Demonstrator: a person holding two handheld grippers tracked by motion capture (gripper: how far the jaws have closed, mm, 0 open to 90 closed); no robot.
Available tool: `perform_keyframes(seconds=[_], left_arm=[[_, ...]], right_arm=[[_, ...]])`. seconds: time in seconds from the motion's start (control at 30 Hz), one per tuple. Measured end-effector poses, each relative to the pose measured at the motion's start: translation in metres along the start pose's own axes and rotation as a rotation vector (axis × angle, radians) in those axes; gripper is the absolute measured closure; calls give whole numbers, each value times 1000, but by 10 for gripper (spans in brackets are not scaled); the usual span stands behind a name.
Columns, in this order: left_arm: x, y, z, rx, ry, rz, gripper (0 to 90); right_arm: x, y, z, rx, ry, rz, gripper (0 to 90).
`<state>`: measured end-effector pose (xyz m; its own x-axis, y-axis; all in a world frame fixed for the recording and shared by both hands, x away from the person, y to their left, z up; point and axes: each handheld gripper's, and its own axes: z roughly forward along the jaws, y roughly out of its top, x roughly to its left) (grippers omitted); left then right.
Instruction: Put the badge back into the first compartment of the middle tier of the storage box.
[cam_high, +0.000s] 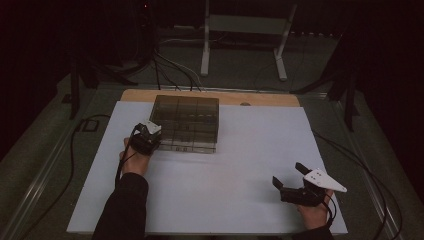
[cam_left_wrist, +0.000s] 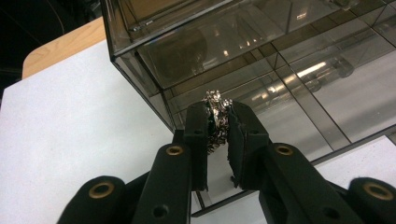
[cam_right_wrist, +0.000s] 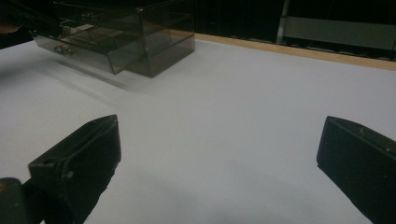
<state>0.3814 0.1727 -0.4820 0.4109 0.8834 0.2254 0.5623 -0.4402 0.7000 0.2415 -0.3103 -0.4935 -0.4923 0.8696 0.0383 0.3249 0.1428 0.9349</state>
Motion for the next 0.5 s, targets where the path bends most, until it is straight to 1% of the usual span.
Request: perform_keyframes(seconds=[0.1,0.17,0.27,0.5], left_arm=[[-1,0,0,3,-8,-3,777],[-2,0,1,6,-9,4,767],[-3,0,0,8,-13,-1,751],[-3,1,-2,10,-24,-4,743]], right_arm=[[0,0,0,0,0,0,0],[0,0,0,0,0,0,0],[0,0,0,1,0,-1,0],[0,0,0,2,1,-1,0]])
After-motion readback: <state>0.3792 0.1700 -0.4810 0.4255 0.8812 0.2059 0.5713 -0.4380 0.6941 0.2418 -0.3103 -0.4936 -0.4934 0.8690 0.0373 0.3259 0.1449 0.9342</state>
